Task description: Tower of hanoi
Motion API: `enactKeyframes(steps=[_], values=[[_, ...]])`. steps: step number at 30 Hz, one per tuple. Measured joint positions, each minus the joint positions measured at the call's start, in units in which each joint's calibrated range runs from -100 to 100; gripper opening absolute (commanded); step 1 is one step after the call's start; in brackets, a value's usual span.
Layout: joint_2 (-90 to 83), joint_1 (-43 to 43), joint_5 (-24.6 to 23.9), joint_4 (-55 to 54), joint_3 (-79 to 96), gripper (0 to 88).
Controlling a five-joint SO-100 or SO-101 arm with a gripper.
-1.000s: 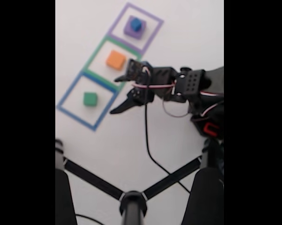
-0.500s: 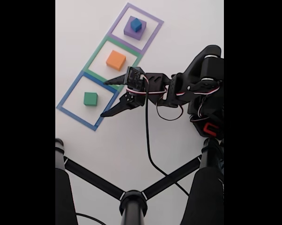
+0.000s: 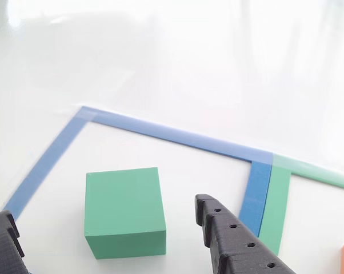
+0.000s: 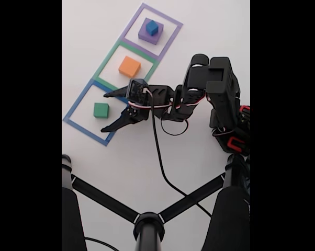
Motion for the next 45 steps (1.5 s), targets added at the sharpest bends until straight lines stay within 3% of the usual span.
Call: enactKeyframes(steps=[12, 30, 45], values=[[4.7, -1.2, 0.0, -0.2, -5.5, 36.3], [4.9, -1.8, -0.4, -0.2, -5.7, 15.5], [4.9, -1.9, -0.4, 2.4, -5.7, 7.8]])
